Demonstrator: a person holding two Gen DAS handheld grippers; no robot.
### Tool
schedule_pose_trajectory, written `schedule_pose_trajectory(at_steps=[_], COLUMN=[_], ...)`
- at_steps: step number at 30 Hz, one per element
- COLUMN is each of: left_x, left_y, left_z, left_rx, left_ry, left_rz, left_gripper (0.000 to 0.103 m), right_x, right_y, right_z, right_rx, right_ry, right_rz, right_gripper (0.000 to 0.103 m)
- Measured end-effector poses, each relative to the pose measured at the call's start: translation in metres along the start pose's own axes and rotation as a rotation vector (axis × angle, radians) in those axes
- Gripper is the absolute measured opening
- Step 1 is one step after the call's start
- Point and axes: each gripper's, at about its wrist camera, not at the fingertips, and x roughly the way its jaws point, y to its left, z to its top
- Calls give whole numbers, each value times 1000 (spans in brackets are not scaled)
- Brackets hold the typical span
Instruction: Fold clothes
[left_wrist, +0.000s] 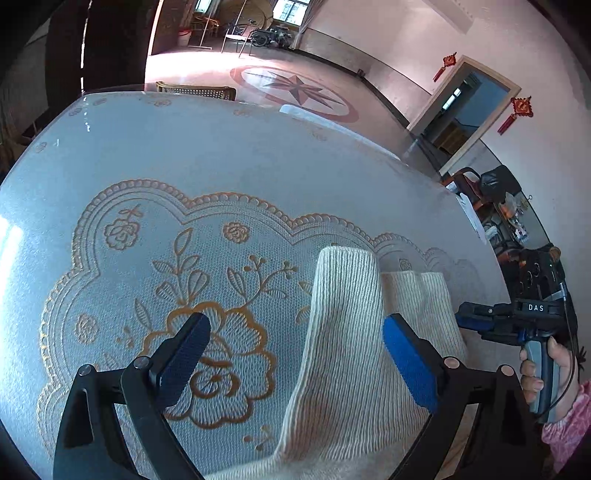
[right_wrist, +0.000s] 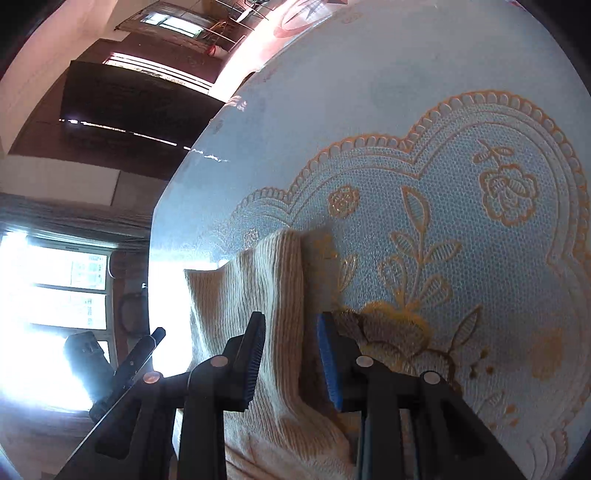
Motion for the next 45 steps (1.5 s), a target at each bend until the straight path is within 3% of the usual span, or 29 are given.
schedule_pose_trajectory(at_steps=[3,6,10,12,14,16,17,18,19,21,25,30,36,41,45], left_x=[25,37,47,51,50,46,46,46,45,45,43,24,-29,-86,-133], left_y=[-10,-25,-40,-42,-42,-39,-35,-31,-26,-29,-24,-25,-29,-30,-27], left_z=[9,16,20,23,23,24,26,27,29,27,28,32,30,9,-43], left_rx=[63,157,249,273,280,292,264,227,191,219,167,138,114,121,162], left_ry=[60,60,45,43,38,24,39,60,81,79,65,2,-94,-162,-202], left_rz=[-5,6,44,51,42,28,-16,-67,-118,-124,-151,-188,-288,-359,-378], left_gripper=[96,96,96,96,95,76,39,9,10,9,7,6,6,6,6], right_x=[11,24,36,36,35,35,34,33,33,32,34,29,2,-43,-77], right_y=[-5,2,17,23,29,35,37,36,36,35,34,37,61,88,96], right_z=[10,16,20,17,14,10,9,8,7,7,15,18,13,-22,-73], right_rx=[25,0,-66,-96,-125,-154,-157,-150,-140,-135,-119,-113,-138,-222,-300], right_ry=[21,57,73,61,44,26,17,10,6,4,-2,-45,-96,-108,-97], right_rz=[102,136,87,44,-3,-51,-64,-64,-59,-47,-33,-27,50,110,118], right_gripper=[29,29,25,7,6,6,5,6,6,6,6,5,5,5,5])
